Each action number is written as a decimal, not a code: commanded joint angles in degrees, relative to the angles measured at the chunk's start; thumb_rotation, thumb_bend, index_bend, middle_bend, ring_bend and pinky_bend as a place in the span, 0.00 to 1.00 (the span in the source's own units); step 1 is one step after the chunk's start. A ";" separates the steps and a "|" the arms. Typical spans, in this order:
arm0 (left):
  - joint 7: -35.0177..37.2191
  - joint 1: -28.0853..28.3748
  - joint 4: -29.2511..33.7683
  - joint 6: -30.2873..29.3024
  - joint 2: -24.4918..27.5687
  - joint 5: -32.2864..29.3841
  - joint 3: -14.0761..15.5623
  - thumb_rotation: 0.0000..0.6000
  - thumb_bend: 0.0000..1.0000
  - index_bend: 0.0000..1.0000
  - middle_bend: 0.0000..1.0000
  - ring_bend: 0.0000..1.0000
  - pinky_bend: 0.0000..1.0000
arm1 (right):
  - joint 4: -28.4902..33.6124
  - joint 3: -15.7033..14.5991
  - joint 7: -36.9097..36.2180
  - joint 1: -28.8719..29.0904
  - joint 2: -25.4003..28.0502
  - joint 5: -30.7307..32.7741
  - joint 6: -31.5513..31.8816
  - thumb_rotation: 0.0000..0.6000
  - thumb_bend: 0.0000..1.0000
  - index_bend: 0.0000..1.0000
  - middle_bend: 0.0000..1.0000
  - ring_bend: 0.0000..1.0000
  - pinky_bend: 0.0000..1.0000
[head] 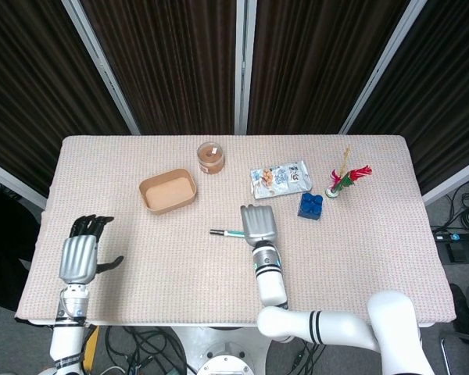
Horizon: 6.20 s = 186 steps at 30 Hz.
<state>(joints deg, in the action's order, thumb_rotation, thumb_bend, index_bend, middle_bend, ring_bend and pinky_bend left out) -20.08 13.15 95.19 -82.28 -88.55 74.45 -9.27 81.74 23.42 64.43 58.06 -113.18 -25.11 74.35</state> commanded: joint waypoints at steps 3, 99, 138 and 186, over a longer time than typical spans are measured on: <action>-0.06 0.48 0.11 0.85 0.02 -0.86 -0.13 1.00 0.00 0.23 0.22 0.13 0.12 | 0.94 -0.82 2.69 0.25 0.61 2.35 0.42 1.00 0.23 0.42 0.41 0.62 0.77; -15.62 19.66 -7.65 5.11 -11.22 -0.58 -10.13 1.00 0.04 0.42 0.42 0.35 0.40 | -4.51 7.37 -0.15 3.17 -5.45 -11.56 8.34 1.00 0.30 0.67 0.62 0.66 0.77; -32.25 28.61 -16.40 1.23 -23.77 -8.65 -12.65 1.00 0.19 0.51 0.50 0.42 0.47 | -10.22 11.07 4.32 11.29 -11.23 -9.62 8.71 1.00 0.31 0.68 0.62 0.66 0.77; -29.65 29.44 -16.89 2.52 -22.24 -13.75 -12.02 1.00 0.30 0.63 0.62 0.54 0.57 | -11.23 11.20 3.94 11.11 -10.88 -9.10 7.73 1.00 0.31 0.68 0.63 0.65 0.77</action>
<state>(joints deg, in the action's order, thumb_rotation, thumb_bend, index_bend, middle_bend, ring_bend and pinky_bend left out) -49.83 42.66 78.18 -79.74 -110.90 60.68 -21.32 70.46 34.66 68.39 69.21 -124.11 -34.21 82.06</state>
